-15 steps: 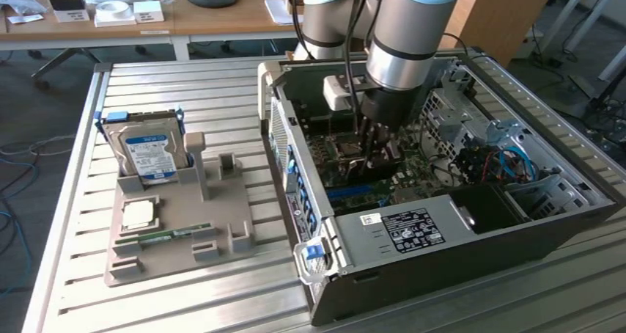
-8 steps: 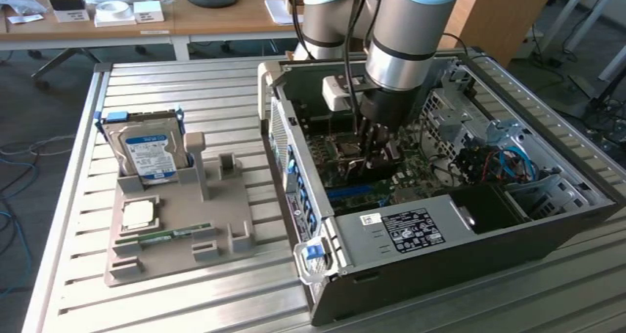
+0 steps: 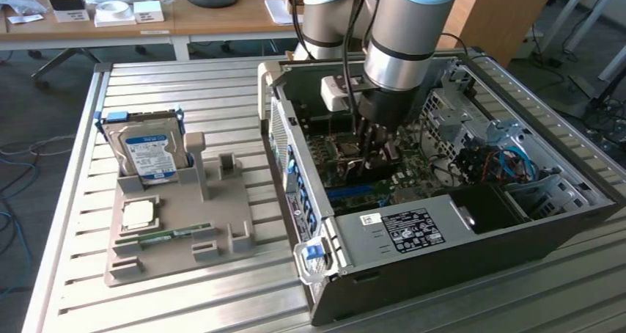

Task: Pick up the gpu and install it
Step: 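Insert the gpu into the slot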

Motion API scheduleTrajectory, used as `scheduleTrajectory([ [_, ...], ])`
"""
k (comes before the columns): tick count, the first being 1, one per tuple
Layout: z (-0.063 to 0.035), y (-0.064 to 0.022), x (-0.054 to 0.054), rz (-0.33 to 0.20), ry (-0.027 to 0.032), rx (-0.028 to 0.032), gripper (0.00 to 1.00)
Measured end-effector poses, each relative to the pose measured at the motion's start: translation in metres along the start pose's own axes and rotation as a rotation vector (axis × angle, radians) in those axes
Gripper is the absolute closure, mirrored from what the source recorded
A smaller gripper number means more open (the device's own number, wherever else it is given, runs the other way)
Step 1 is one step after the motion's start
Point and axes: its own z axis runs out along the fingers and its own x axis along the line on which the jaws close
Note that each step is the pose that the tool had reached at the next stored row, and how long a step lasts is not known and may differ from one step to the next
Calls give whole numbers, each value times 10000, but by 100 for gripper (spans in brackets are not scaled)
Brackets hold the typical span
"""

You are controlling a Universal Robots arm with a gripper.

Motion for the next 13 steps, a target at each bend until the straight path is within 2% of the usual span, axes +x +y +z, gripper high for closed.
scheduleTrajectory([
  [13, 0, 13, 0, 0, 0, 0, 73],
])
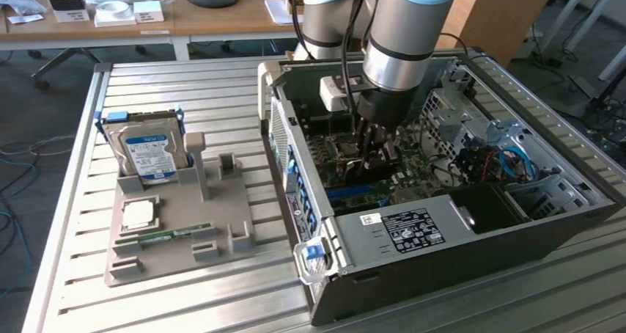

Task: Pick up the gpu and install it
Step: 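Insert the gpu into the slot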

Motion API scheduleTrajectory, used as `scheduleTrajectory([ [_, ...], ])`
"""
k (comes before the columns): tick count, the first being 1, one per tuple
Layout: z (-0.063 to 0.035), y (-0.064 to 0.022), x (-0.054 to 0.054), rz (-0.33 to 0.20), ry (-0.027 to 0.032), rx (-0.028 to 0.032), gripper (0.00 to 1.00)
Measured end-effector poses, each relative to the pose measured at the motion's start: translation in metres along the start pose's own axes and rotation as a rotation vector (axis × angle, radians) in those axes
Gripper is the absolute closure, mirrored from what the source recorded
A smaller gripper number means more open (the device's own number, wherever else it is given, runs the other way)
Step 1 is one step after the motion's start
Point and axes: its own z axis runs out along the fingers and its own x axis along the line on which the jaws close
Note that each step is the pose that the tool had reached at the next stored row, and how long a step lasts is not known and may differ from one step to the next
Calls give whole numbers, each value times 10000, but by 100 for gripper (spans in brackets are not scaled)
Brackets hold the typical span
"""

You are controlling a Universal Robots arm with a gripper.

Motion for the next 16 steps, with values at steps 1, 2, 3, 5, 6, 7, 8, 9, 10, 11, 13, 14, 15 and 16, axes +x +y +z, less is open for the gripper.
scheduleTrajectory([
  [1, 0, 0, 0, 0, 0, 0, 73],
  [2, 0, 0, 0, 0, 0, 0, 73],
  [3, 2, 0, 0, 0, 0, 0, 73],
  [5, 13, 0, 1, 0, -1, 0, 73],
  [6, 20, 0, 0, 0, 0, 0, 73],
  [7, 26, 0, 0, 0, 0, 0, 73],
  [8, 33, 0, 0, 0, 1, 0, 73],
  [9, 39, 1, 0, 0, 0, 0, 73],
  [10, 44, 1, 0, 0, -1, 0, 73],
  [11, 48, 1, 0, -1, 0, 0, 73],
  [13, 51, 1, 1, 0, 2, -2, 73],
  [14, 51, 1, 1, 0, 3, -1, 73],
  [15, 52, 1, 1, 0, 2, -1, 73],
  [16, 53, 1, 0, 0, 0, 0, 73],
])
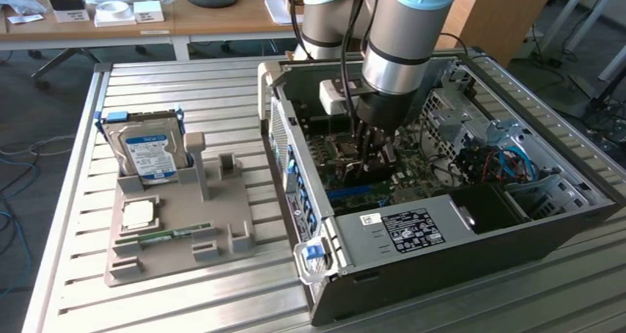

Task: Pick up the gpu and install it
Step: 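Insert the gpu into the slot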

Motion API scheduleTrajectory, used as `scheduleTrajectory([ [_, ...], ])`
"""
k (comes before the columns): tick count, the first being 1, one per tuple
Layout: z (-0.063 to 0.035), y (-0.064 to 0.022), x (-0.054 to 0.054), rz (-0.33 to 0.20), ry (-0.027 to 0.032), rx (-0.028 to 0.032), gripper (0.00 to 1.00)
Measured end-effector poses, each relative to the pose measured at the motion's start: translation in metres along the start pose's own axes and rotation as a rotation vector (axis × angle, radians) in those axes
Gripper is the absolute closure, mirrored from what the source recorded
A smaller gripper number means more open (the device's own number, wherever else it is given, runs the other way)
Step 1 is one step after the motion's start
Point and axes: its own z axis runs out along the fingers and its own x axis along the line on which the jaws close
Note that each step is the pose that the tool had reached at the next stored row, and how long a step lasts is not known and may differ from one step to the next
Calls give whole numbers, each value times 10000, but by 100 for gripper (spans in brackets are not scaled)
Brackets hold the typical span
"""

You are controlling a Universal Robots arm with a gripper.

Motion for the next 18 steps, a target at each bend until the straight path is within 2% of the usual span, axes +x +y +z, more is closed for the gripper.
scheduleTrajectory([
  [18, 24, 0, 0, 0, -1, 1, 73],
])
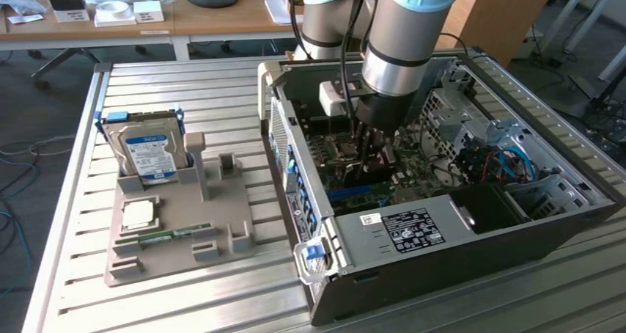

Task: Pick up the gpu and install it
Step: 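Insert the gpu into the slot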

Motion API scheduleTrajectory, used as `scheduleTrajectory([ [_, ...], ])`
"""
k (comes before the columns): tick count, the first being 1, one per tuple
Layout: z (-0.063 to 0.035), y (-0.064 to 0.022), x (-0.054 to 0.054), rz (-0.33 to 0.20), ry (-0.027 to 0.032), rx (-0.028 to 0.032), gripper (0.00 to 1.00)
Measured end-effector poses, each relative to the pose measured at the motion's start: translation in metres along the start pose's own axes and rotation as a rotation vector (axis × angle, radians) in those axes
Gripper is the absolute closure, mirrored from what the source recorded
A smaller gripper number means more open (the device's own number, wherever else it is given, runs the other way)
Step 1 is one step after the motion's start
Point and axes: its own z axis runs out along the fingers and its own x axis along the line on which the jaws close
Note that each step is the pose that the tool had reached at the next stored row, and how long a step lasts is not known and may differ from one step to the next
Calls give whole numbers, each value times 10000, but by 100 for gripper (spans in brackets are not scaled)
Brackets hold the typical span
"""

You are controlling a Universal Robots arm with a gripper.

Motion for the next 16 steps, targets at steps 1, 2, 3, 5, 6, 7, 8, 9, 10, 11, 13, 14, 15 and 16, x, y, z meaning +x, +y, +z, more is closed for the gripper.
scheduleTrajectory([
  [1, 2, 0, 0, 0, 1, -1, 73],
  [2, 3, 0, 0, 0, 2, -1, 73],
  [3, 3, 0, 0, 0, 2, -2, 73],
  [5, 4, 0, 0, 0, 1, -1, 73],
  [6, 6, 0, 0, 0, 1, -1, 73],
  [7, 6, 0, 0, 1, 1, -1, 73],
  [8, 6, 0, 0, 4, 1, -1, 73],
  [9, 7, 0, 0, 10, 2, -1, 73],
  [10, 8, 0, 0, 19, 1, -1, 73],
  [11, 9, 0, 0, 29, 1, -1, 73],
  [13, 13, 0, 0, 56, 0, 0, 73],
  [14, 17, 0, 0, 65, 1, 1, 73],
  [15, 22, 0, 0, 67, 0, 1, 73],
  [16, 28, 1, 0, 69, 2, 0, 73],
])
